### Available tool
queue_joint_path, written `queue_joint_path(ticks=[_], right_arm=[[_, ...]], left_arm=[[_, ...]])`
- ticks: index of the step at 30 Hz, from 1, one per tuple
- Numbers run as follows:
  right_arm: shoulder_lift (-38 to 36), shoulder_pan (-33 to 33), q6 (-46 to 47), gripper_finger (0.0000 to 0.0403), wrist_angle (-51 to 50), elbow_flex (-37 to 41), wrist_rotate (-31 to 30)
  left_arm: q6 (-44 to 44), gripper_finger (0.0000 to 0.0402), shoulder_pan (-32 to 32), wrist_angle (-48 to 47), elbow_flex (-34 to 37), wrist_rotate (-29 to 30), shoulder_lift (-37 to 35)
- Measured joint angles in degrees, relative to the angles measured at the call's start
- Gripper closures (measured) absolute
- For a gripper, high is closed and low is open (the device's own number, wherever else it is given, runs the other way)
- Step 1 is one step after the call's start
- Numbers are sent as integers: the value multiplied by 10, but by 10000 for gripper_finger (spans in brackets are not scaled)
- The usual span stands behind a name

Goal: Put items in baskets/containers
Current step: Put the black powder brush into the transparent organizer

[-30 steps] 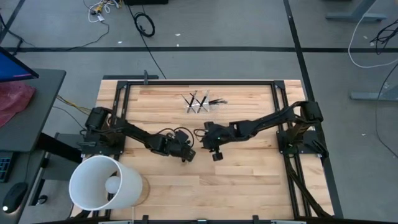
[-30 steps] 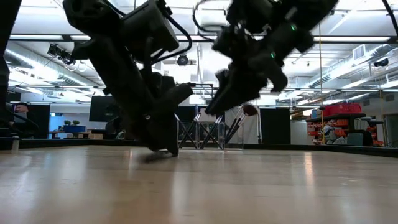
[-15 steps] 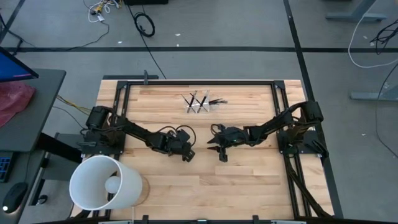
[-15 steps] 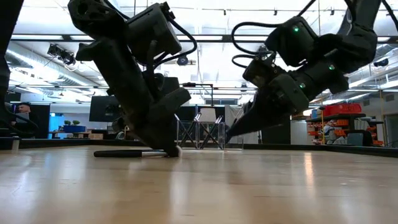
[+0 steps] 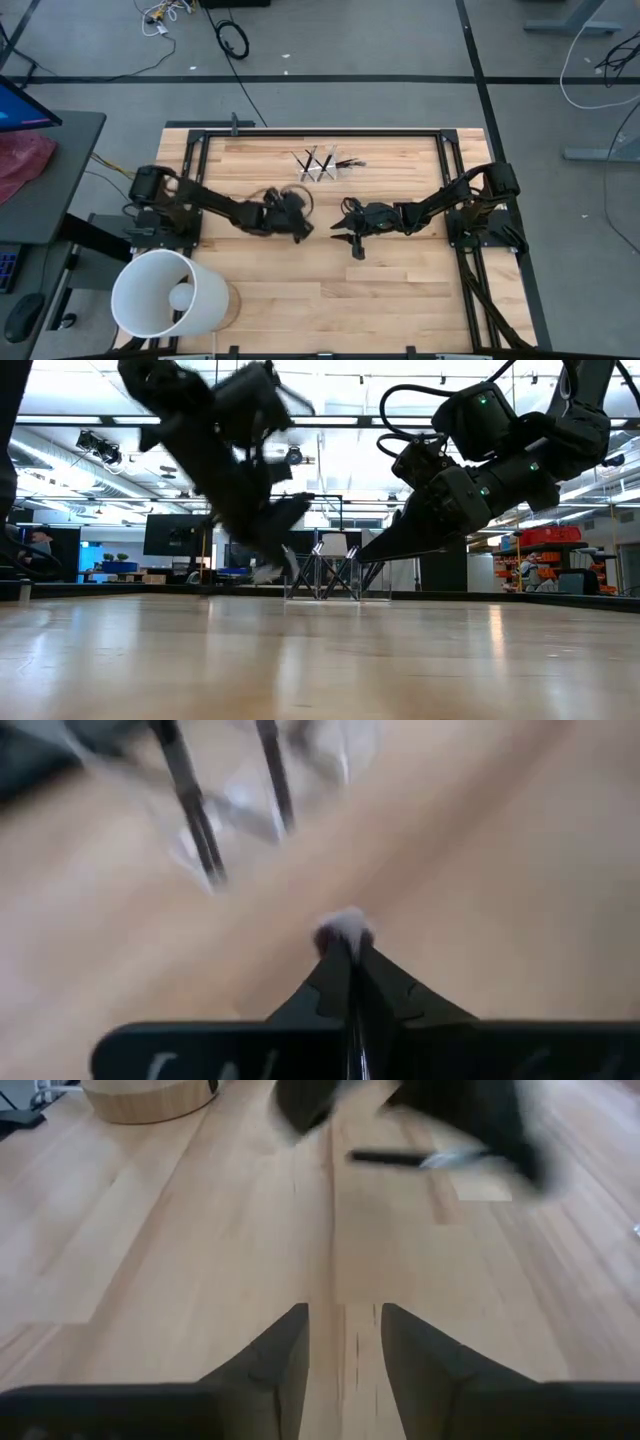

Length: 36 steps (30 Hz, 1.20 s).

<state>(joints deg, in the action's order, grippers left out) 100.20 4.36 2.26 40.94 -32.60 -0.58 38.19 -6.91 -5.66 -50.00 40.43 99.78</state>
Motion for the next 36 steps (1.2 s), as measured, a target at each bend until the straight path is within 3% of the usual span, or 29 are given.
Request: queue_joint_path(ticks=[7, 11, 17, 23, 28, 36], right_arm=[[0, 0, -2, 272, -12, 0, 0], [0, 0, -3, 272, -11, 0, 0], [0, 0, -12, 272, -10, 0, 0], [0, 0, -21, 272, -10, 0, 0], [0, 0, -27, 273, -11, 0, 0], [0, 0, -28, 273, -14, 0, 0]], left_arm=[[-221, 398, 39, 158, -2, 39, -99], [-309, 396, 98, 260, -2, -1, -114], [-362, 397, 194, 412, 0, -136, -54], [-370, 398, 254, 554, -1, -164, 34], [-389, 399, 260, 627, -1, -153, 97], [-359, 391, 244, 621, -1, -152, 128]])
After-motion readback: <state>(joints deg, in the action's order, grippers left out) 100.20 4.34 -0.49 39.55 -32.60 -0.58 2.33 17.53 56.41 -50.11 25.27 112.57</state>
